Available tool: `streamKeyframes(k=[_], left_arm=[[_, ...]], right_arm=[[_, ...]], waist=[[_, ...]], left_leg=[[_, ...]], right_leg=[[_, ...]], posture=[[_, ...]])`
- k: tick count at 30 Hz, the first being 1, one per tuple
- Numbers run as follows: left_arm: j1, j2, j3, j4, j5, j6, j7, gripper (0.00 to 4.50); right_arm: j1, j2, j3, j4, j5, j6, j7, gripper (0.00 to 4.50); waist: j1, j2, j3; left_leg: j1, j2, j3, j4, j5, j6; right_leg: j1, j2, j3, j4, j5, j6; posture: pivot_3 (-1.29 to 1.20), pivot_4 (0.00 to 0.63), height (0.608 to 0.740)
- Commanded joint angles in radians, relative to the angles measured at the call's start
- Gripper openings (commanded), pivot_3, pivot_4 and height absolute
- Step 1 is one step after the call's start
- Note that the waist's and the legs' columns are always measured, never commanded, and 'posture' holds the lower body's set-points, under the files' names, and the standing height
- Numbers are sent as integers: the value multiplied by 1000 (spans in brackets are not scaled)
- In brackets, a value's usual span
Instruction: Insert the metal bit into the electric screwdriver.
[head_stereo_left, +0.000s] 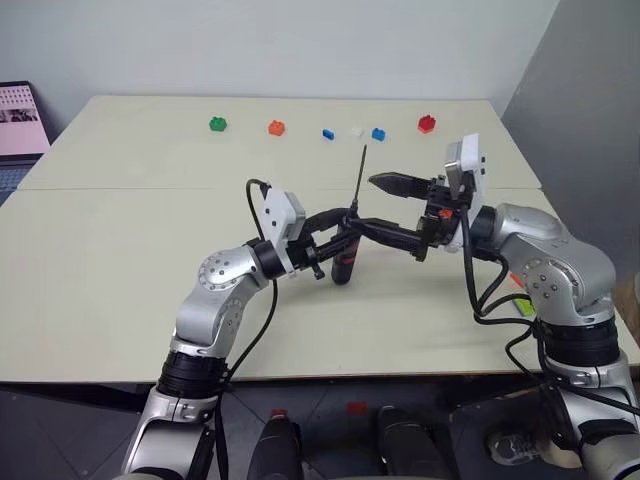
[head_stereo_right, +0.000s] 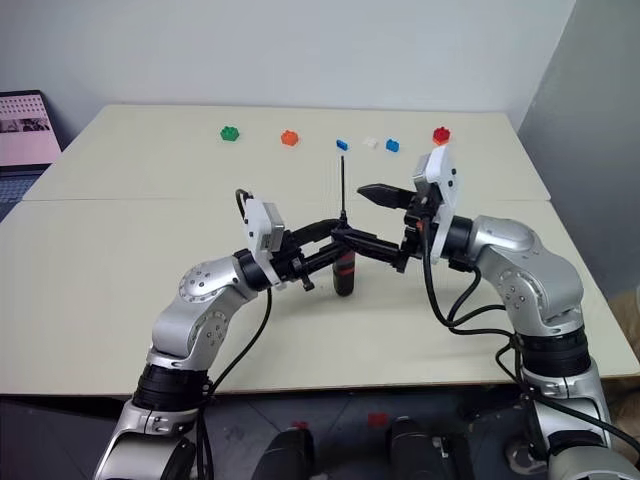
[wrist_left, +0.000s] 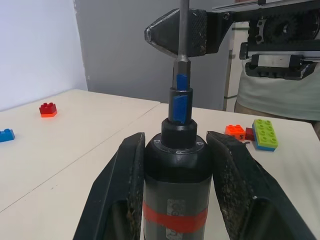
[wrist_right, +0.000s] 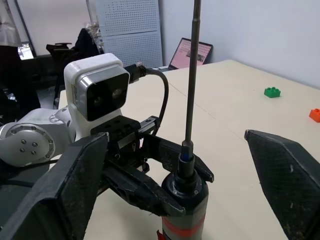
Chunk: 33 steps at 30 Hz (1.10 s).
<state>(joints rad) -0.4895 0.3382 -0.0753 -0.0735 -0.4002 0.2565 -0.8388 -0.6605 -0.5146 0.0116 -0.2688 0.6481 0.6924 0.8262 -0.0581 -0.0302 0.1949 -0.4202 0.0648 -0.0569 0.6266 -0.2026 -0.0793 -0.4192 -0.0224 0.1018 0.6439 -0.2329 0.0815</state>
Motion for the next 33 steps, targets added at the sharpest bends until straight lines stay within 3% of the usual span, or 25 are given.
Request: streamKeyframes(k=[1, 6, 11, 16, 21, 30, 32, 33], left_arm=[[-103, 112, -9, 16, 111, -14, -11, 1573], [-301, 307, -122, 176, 312, -84, -115, 1569], [-482, 329, -247, 433, 471, -209, -193, 1564], [-634, 229, -369, 734, 600, -371, -234, 1563], [-713, 103, -414, 972, 666, -486, -242, 1562], [-752, -6, -395, 1162, 711, -554, -228, 1562], [-758, -16, -380, 1174, 699, -544, -243, 2261], [-763, -21, -369, 1174, 688, -534, -260, 2387]], right_arm=[[6, -92, -94, -72, 1, -13, 4, 4500], [82, -258, -160, -120, -42, -40, 43, 4500], [135, -432, -161, -171, -76, -65, 149, 4500], [119, -549, -142, -232, -44, -19, 234, 4500], [78, -568, -109, -251, -33, 25, 233, 4500], [86, -581, -85, -248, -57, 55, 219, 4500], [83, -583, -79, -240, -64, 55, 220, 4500], [83, -584, -76, -234, -68, 53, 222, 4500]], waist=[[1, 0, 0], [1, -1, 1], [1, -1, 2], [8, -1, 2], [1, -1, 2], [3, -1, 2], [3, -1, 2], [4, -1, 2]], left_leg=[[-1, 0, 0, 0, 0, 0], [-2, 0, 0, 0, 0, 0], [-3, 0, 3, -3, 0, 0], [-7, 0, 2, -2, 0, 0], [-7, 0, 3, -1, 0, 0], [-12, 0, 2, -1, 0, 0], [-12, 0, 2, -2, 0, 0], [-12, 0, 2, -2, 0, 0]], right_leg=[[-1, 0, 0, 0, 0, 0], [-2, 0, 0, 0, 0, 0], [-4, -1, 1, -1, -1, -1], [-7, -1, 0, -2, -2, -1], [-7, -1, 1, -2, -2, -1], [-11, -1, 1, -1, 1, 3], [-12, -1, 1, 0, 1, 4], [-12, -1, 0, 0, 1, 4]], posture=[[0, 150, 740], [0, 150, 740], [0, 150, 740], [0, 150, 740], [0, 150, 740], [0, 150, 740], [0, 150, 740], [0, 150, 740]])
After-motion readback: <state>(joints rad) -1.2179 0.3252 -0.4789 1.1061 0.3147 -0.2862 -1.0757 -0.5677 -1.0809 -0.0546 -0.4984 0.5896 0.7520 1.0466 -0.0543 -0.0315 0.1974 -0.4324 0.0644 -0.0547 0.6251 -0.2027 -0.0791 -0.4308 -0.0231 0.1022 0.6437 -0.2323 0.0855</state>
